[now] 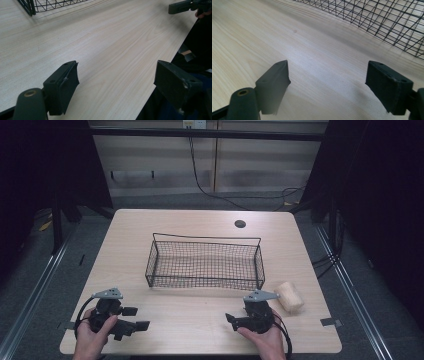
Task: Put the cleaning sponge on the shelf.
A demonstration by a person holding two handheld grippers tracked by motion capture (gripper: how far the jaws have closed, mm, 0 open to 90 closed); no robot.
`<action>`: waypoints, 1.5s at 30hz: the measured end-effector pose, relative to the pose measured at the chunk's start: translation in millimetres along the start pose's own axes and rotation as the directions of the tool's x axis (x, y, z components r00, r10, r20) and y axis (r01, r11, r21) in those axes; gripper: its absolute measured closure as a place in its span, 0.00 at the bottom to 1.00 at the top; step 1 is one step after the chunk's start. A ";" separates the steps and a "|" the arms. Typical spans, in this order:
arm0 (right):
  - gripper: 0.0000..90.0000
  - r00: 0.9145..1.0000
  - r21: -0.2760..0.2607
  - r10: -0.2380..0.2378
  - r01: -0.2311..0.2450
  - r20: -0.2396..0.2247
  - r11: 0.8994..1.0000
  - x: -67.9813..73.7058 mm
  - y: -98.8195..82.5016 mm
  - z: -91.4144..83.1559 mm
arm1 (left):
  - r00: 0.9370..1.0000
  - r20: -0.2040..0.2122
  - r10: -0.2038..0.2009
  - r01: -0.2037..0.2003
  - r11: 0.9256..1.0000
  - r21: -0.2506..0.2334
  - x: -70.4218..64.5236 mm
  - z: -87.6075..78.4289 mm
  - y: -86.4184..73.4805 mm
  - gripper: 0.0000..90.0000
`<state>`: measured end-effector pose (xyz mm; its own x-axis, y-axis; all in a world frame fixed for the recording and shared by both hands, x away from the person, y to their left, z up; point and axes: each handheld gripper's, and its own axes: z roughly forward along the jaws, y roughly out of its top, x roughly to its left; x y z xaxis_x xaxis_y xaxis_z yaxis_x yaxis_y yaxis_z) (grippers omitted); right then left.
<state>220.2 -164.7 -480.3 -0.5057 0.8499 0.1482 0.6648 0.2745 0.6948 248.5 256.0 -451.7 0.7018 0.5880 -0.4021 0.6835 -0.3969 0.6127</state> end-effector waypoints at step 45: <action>0.28 0.969 0.279 0.157 -0.099 -0.193 0.955 -37.9 44.3 -53.3 | 1.000 -0.009 -0.008 0.008 1.000 0.016 0.1 3.6 -1.1 0.21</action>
<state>239.5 -208.6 -417.6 -0.4917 0.7793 0.3885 0.8385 0.3033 0.4528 248.5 254.0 -454.8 0.6947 0.5975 -0.4004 0.6920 -0.4035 0.5986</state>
